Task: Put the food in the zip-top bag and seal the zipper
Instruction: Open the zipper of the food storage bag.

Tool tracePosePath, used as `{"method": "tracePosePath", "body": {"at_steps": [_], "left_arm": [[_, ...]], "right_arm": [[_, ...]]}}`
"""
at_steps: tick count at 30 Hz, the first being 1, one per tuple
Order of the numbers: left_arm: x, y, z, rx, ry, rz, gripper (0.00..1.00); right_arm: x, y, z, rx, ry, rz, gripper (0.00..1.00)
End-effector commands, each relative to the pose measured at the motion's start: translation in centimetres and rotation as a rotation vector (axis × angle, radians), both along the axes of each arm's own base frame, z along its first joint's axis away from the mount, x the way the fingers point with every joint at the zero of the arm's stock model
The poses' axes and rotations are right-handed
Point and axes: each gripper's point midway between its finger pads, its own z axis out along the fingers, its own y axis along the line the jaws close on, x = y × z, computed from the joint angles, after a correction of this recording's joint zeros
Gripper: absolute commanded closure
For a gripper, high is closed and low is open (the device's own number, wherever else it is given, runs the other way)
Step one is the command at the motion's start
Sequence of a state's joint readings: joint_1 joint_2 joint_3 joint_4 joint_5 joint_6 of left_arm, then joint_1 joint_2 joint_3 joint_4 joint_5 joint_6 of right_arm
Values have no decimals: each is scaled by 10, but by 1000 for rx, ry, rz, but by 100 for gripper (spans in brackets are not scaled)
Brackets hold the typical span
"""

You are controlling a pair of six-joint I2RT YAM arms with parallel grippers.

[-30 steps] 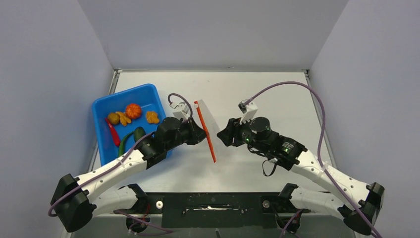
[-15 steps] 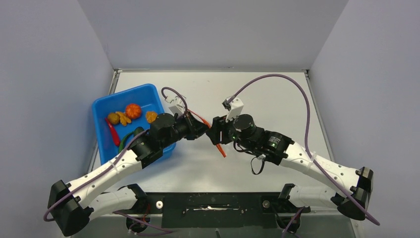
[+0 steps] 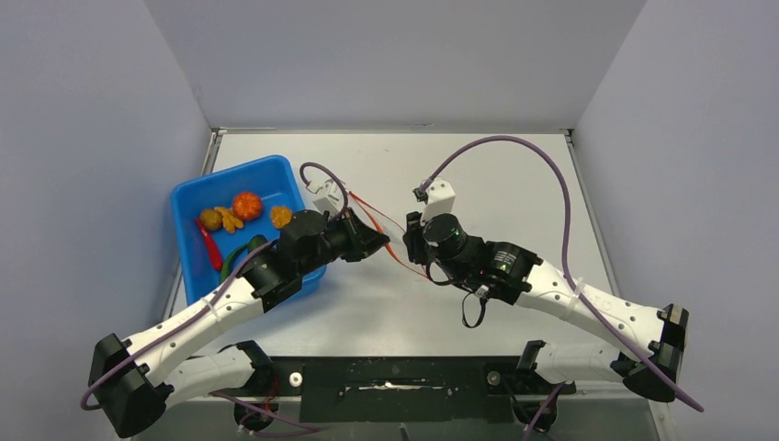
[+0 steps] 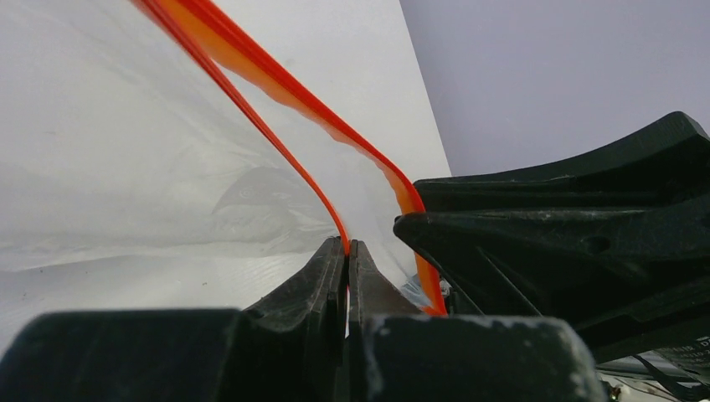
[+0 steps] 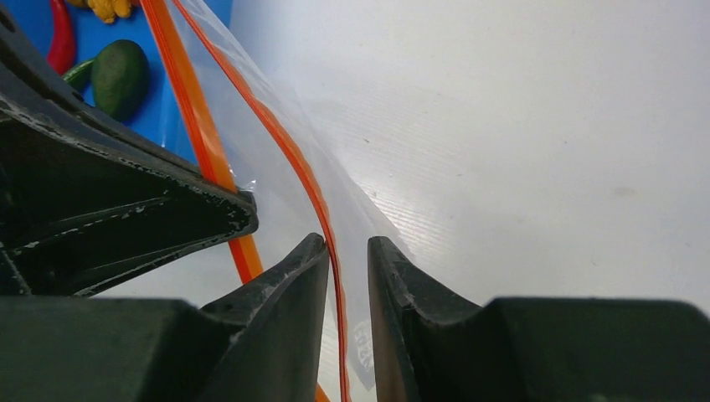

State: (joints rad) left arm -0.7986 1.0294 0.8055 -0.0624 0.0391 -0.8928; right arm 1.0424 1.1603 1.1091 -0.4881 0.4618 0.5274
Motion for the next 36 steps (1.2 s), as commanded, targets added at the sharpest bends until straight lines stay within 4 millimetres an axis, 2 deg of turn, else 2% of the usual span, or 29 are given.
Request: {"method": "tracePosePath", "body": {"at_steps": [1, 8, 14, 18, 22, 24, 26, 30, 32, 36], "left_arm": [[-4, -4, 40, -94, -23, -16, 100], [-8, -5, 44, -111, -21, -34, 100], [-9, -4, 44, -106, -38, -41, 100], [-10, 0, 42, -94, -45, -35, 100], [-11, 1, 42, -102, -62, -40, 100], [-10, 1, 39, -86, -62, -44, 100], [-9, 0, 37, -64, -75, -61, 100], [7, 6, 38, -15, -95, -44, 100], [16, 6, 45, 6, -106, -62, 100], [28, -5, 58, 36, -95, -138, 100]], "right_arm": [[12, -7, 29, 26, -77, -71, 75], [20, 15, 35, 18, -99, -21, 65], [31, 31, 48, 30, -116, 8, 67], [42, 37, 36, 69, -36, 64, 69], [42, 38, 19, 125, 38, 117, 74], [46, 31, 19, 133, 32, 105, 85], [56, 15, 23, 159, 25, 62, 99], [79, -31, 38, 195, -18, -81, 100], [85, -57, 47, 173, -61, -175, 100], [79, -93, 49, 184, -79, -287, 100]]}}
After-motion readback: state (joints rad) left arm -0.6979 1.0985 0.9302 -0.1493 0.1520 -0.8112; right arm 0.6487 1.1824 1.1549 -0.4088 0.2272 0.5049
